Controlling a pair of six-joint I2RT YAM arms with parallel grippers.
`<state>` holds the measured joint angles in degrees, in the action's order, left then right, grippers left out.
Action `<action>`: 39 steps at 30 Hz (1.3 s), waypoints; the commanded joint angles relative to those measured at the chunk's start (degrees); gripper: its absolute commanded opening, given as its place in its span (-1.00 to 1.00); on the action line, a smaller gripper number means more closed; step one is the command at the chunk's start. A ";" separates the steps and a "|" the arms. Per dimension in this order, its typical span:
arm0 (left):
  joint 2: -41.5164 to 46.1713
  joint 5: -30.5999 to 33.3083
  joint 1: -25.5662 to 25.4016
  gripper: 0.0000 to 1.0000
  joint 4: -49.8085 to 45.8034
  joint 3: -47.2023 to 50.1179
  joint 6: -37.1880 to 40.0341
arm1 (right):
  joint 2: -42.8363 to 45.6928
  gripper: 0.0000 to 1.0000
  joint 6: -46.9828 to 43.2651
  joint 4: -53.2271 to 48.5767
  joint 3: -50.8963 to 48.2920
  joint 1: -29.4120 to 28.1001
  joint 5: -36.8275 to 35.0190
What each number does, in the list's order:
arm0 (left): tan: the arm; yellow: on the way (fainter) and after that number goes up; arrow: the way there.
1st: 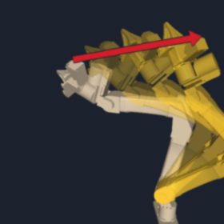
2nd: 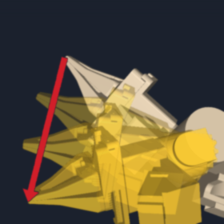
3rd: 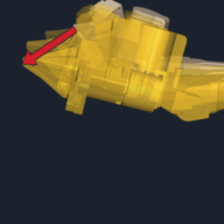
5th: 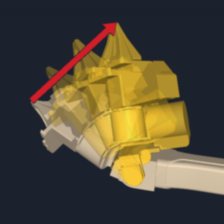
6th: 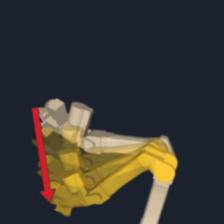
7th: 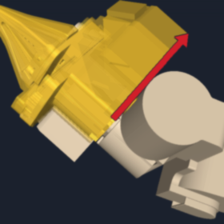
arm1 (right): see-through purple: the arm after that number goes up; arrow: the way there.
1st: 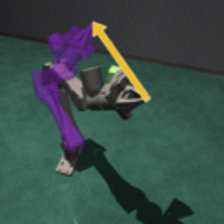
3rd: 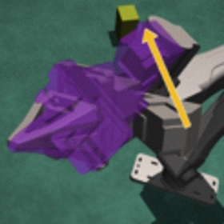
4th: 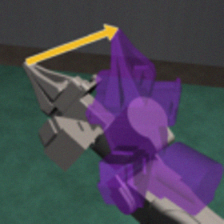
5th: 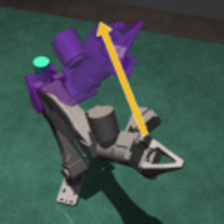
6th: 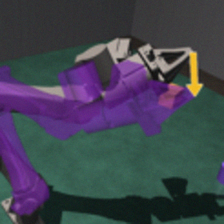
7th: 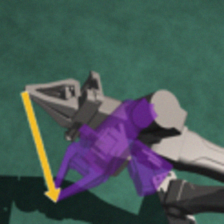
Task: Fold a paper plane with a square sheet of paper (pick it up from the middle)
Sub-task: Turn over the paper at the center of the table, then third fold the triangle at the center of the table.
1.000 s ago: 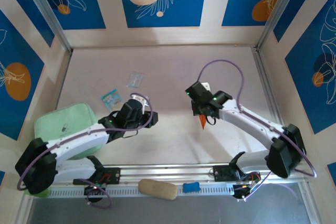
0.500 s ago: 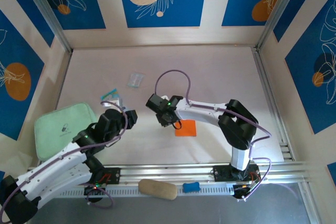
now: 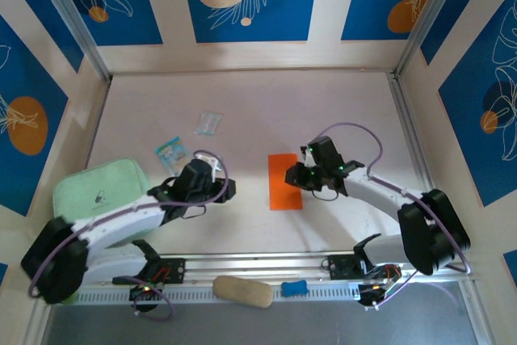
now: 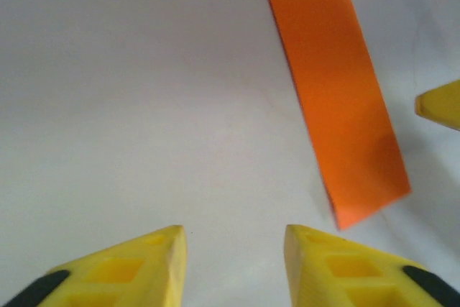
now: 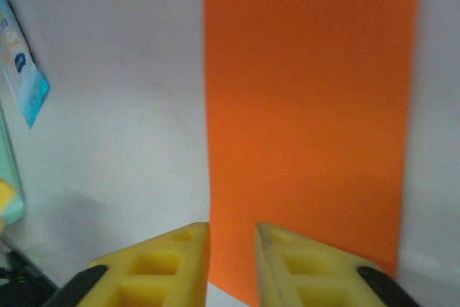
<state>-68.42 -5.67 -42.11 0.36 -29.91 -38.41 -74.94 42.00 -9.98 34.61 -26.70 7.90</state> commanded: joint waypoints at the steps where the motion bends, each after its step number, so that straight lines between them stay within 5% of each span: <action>1: -8.68 -16.14 0.49 -0.36 9.33 -5.20 -0.72 | 1.00 -0.64 2.13 5.53 -3.37 3.25 8.94; 10: -26.76 -25.93 0.40 -0.33 22.18 -10.11 -10.38 | -10.04 -0.84 0.44 9.37 -3.17 8.92 13.91; 28: -36.08 -22.19 -0.38 -0.28 5.62 -19.12 -11.68 | -18.14 -0.90 2.91 15.34 -6.00 9.84 18.03; 39: -38.78 -24.64 -0.91 -0.45 6.74 -21.06 -13.04 | -18.85 -0.90 3.26 15.43 -5.61 8.82 17.32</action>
<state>-104.79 -29.21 -42.28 7.64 -49.76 -50.78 -90.96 44.62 6.48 29.45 -16.23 25.78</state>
